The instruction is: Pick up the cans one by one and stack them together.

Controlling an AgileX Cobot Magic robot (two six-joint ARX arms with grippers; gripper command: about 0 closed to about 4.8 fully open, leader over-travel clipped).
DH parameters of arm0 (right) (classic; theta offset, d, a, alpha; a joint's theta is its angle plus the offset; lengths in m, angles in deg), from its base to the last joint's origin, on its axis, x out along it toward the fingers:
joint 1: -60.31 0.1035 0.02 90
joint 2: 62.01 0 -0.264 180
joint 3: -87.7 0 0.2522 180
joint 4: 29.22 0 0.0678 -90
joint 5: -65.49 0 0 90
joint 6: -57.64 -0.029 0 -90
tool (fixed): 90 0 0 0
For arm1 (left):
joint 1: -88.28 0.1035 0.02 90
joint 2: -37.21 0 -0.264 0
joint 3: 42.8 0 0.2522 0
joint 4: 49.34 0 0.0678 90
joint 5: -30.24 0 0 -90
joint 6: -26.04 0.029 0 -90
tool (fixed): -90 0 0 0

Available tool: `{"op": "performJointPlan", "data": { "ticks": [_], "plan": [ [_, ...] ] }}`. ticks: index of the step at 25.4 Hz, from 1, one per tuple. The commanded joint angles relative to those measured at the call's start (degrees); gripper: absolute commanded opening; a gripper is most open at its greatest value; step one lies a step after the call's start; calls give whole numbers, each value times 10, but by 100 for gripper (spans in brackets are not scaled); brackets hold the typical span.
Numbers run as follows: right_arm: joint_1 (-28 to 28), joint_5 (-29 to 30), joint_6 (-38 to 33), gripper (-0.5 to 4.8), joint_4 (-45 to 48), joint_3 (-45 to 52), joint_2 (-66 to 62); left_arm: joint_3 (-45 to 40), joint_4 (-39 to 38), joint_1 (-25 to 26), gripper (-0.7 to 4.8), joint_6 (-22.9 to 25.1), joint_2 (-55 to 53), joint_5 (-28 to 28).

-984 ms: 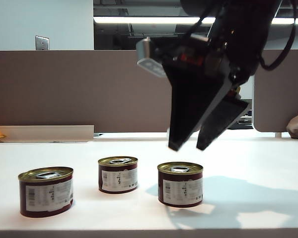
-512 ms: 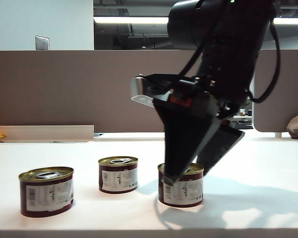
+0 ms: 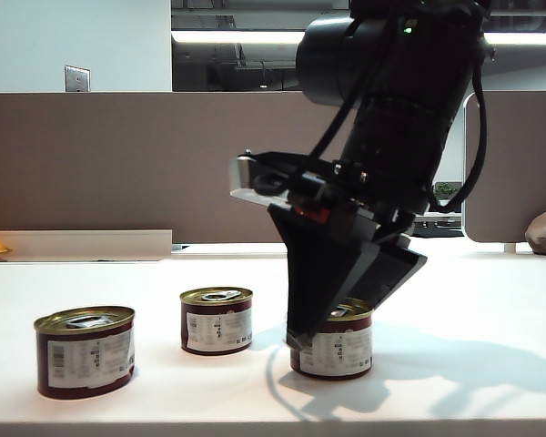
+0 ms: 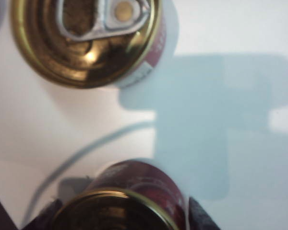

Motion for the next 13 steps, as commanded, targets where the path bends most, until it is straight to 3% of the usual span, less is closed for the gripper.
{"op": "performJointPlan", "data": {
  "ticks": [1, 2, 3, 6, 13],
  "plan": [
    [0, -24, -2, 307, 3, -3, 1, 2, 2, 0, -4, -1, 12, 4],
    [0, -34, -2, 242, 2, -3, 1, 2, 2, 0, -4, -1, 16, 4],
    [0, -36, -2, 210, 2, -3, 1, 2, 3, 0, -4, -1, 17, 4],
    [0, -36, -2, 149, 1, -3, 1, 2, 3, 0, -4, -2, 21, 4],
    [0, -37, -2, 138, -24, -24, 1, 2, 3, 0, -4, -1, 21, 4]
  ]
}}
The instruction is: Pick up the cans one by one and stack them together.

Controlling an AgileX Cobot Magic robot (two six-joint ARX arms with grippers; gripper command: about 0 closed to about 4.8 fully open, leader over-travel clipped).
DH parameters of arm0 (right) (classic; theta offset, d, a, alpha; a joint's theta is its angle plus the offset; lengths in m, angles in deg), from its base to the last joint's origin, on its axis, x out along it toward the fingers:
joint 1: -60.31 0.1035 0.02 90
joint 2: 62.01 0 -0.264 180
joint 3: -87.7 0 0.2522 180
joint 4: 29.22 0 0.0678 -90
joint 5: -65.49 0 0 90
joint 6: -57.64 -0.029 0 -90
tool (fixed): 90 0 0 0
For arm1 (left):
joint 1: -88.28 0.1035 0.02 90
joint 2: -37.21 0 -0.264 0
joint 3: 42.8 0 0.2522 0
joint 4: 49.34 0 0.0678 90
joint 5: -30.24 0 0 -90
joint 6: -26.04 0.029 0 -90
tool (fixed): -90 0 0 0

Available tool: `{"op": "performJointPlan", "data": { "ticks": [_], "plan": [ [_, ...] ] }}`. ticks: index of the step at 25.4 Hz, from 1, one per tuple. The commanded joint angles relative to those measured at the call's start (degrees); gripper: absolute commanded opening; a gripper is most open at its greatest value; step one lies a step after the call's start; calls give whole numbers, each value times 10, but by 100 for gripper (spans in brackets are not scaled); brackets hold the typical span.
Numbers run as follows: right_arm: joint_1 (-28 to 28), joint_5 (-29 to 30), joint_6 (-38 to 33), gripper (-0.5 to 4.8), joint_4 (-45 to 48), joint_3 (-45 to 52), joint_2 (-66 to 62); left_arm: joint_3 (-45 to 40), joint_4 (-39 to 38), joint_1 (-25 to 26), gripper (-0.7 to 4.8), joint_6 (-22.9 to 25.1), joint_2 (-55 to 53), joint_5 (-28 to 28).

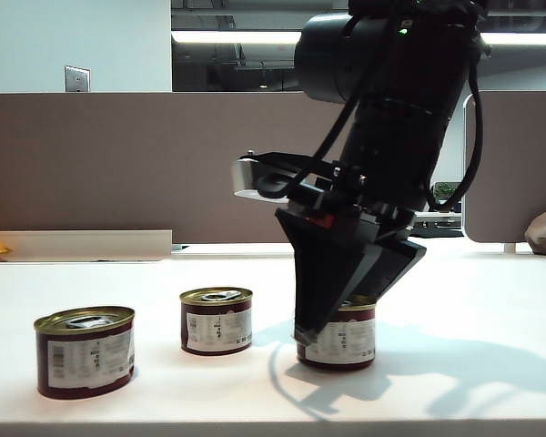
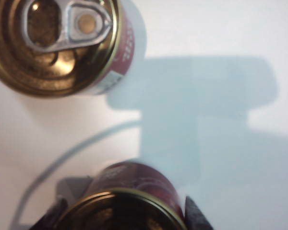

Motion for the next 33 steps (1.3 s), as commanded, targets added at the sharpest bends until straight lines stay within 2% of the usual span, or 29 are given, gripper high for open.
{"op": "performJointPlan", "data": {
  "ticks": [1, 11, 17, 21, 30, 33],
  "plan": [
    [0, -1, -1, 138, -29, -26, 1, 2, 4, 0, -4, -1, 1, 2],
    [0, 2, 0, 138, -52, -137, 1, 2, 14, 0, -4, -2, 1, 2],
    [20, 17, 0, 138, -22, -146, -3, 2, 28, 1, -4, -10, 1, 0],
    [57, 10, 0, 138, 10, -147, -31, 2, 29, 1, -4, -10, 1, -2],
    [58, 10, 0, 138, -4, -183, -91, 2, 25, 1, -4, -10, 2, -2],
    [58, -25, 9, 138, -16, -183, -97, 2, 25, 1, -4, -10, 2, -2]
  ]
}}
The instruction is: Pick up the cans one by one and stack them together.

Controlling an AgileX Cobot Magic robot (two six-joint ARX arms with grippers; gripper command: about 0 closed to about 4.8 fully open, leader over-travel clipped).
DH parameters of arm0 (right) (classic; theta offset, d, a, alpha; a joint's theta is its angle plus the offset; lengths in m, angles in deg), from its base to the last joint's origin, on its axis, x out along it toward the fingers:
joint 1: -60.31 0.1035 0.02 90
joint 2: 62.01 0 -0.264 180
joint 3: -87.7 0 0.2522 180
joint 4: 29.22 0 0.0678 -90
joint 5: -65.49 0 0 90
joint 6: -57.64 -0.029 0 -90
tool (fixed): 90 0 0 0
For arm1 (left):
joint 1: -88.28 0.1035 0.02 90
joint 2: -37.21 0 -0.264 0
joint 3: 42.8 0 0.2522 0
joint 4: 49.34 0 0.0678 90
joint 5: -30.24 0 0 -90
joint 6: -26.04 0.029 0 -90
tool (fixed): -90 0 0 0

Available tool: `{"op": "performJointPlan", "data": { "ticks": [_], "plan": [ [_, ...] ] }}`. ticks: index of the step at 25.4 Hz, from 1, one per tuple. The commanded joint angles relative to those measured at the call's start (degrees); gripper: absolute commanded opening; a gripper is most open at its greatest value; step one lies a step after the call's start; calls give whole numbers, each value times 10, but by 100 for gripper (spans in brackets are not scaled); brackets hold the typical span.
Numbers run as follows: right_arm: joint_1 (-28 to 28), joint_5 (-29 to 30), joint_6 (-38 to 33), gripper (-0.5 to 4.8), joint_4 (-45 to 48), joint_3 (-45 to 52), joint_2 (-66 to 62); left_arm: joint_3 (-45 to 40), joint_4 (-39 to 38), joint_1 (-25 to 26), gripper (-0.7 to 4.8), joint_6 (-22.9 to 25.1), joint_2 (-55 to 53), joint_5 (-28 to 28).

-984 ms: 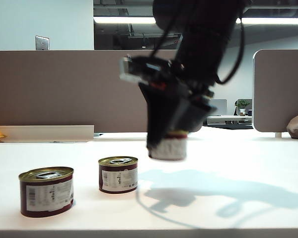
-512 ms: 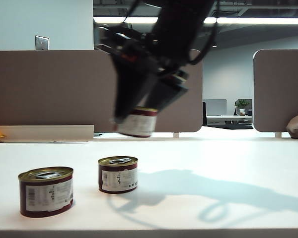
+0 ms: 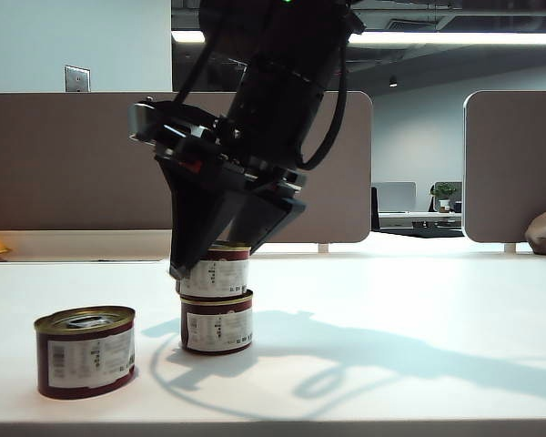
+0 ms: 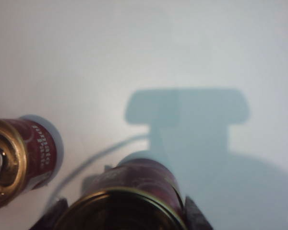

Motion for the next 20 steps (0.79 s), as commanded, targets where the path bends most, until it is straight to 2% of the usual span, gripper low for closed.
{"op": "performJointPlan", "data": {
  "ticks": [1, 5, 6, 7, 8, 9, 11, 14, 17, 20],
  "plan": [
    [0, -26, 7, 138, -9, -2, -1, 2, 3, 1, -4, 0, 0, 1],
    [-1, -28, 7, 141, -12, -2, -1, 2, 3, 1, -4, 0, 0, 1],
    [-1, -28, 7, 203, -15, -2, -1, 2, 3, 1, -4, 0, 0, 1],
    [0, -28, 7, 303, -16, -2, 0, 2, 3, 1, -4, 0, 0, 1],
    [0, -29, 7, 355, -17, -2, 0, 2, 3, 1, -4, 0, 0, 1],
    [0, -33, 7, 374, -29, -8, 0, 2, 3, 1, -4, 0, 0, 1],
    [0, -37, 7, 378, -47, -21, 1, 2, 4, 1, -4, 0, 0, 1],
    [0, -47, 7, 429, -64, -43, 3, 2, 4, 1, -4, 0, 0, 1],
    [8, -45, 7, 429, -103, -73, 4, 2, 6, 1, -4, 0, 3, 1],
    [42, -44, 9, 429, -123, -100, 12, 3, 18, 1, -4, -5, 10, 1]
  ]
}}
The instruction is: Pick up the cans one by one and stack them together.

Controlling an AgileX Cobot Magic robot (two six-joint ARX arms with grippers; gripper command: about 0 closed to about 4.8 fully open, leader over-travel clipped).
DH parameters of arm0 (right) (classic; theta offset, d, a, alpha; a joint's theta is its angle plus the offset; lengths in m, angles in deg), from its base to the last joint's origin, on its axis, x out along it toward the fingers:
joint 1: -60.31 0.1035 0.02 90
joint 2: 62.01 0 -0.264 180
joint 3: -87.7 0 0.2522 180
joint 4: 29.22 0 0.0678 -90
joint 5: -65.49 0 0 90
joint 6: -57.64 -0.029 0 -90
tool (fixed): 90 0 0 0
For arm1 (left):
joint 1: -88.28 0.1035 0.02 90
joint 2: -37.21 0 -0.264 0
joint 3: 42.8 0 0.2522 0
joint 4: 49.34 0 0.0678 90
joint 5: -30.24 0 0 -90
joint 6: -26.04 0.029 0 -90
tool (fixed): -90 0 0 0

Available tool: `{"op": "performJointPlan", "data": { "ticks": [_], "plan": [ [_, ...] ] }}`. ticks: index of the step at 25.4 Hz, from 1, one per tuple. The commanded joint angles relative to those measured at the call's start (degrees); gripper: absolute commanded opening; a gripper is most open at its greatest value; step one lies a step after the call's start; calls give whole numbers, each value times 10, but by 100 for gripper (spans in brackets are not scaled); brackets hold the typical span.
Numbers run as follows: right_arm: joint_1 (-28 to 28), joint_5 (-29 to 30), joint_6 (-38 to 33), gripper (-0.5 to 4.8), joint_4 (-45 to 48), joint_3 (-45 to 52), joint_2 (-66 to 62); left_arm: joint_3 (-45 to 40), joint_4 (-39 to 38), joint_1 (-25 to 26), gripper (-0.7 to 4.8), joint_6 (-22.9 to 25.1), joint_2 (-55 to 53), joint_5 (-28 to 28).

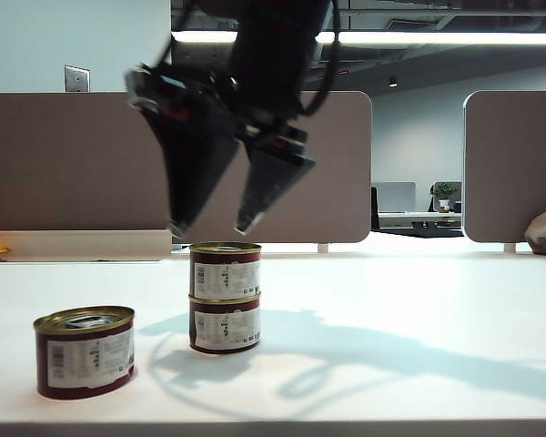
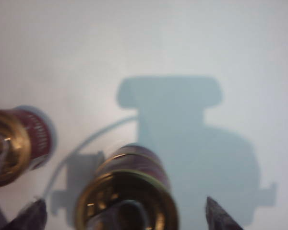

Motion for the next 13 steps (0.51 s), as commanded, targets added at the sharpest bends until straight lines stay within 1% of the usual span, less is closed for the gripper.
{"op": "performJointPlan", "data": {
  "ticks": [1, 8, 10, 13],
  "plan": [
    [45, 5, 2, 429, -11, -22, 14, 3, 23, 1, -4, -5, 7, 1],
    [104, 3, 4, 429, -5, -21, -3, 3, 37, 1, -4, -6, 24, 1],
    [108, 4, 4, 429, 6, -21, -16, 3, 37, 1, -4, -5, 38, -4],
    [109, 8, 4, 429, 10, -21, -47, 3, 37, 1, -4, -5, 70, -29]
  ]
}}
